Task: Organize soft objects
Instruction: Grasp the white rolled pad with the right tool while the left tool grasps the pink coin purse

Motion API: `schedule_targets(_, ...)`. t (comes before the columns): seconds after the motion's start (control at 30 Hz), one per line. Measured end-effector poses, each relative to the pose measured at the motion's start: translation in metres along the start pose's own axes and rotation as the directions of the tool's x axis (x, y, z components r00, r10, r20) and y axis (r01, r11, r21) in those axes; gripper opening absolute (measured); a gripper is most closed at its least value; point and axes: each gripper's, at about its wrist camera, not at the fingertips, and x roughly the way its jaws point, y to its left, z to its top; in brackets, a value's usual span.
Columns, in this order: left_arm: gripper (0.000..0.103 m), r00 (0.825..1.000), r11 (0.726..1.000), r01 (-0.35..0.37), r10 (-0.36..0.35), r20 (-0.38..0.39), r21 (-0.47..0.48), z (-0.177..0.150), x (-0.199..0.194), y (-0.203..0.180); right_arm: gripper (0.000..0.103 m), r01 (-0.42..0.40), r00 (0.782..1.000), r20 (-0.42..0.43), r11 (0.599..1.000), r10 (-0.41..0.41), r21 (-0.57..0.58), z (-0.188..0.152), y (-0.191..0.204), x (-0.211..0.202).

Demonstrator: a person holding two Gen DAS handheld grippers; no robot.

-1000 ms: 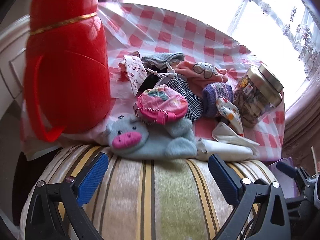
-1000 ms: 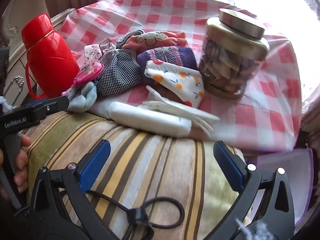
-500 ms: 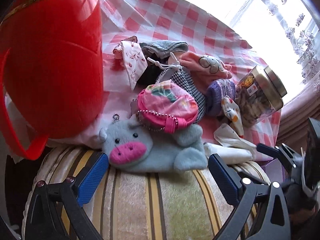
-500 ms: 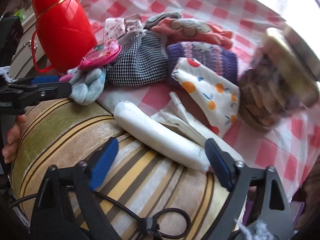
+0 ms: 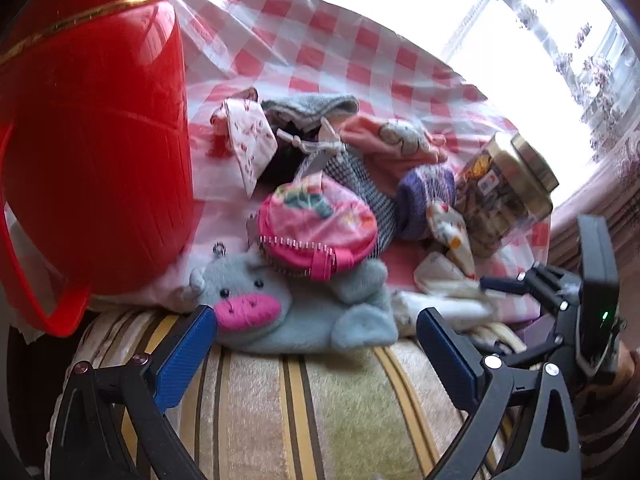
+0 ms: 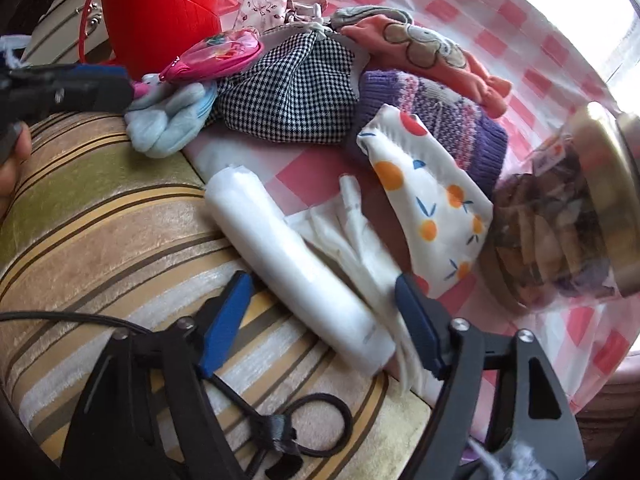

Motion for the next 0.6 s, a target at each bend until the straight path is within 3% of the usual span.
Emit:
schedule_targets(0.1,0.101,1.000,1.000,0.005,-0.005,0.022,-0.010,0.011,0.002,-0.002,0.068,-0.008,1.000,0.006,1.000,0.009,-0.024,0.005,0.005,0.000)
schedule_targets(0.23,0.101,0.998,0.999,-0.041,0.040,0.038,0.024,0.027,0.010,-0.010,0.068,-0.033,0.999,0.026,0.998,0.032,0.055,0.008,-0.008,-0.011)
schedule_targets(0.4,0.100,0.995,0.994,-0.100,0.101,-0.003,0.050,0.046,0.035,-0.013,0.068,-0.085,0.996,0.009,0.996,0.085,0.032,0.001,-0.010,-0.019)
schedule_targets(0.47,0.073,0.992,0.992,-0.117,0.119,-0.043,0.043,0.050,0.048,-0.010,0.068,-0.090,0.996,-0.009,0.996,0.090,0.023,-0.003,-0.010,-0.013)
schedule_targets(0.6,0.073,0.992,0.994,-0.097,0.100,-0.075,0.047,0.048,0.058,-0.008,0.068,-0.129,0.991,-0.025,0.991,0.129,0.016,0.004,-0.012,0.001)
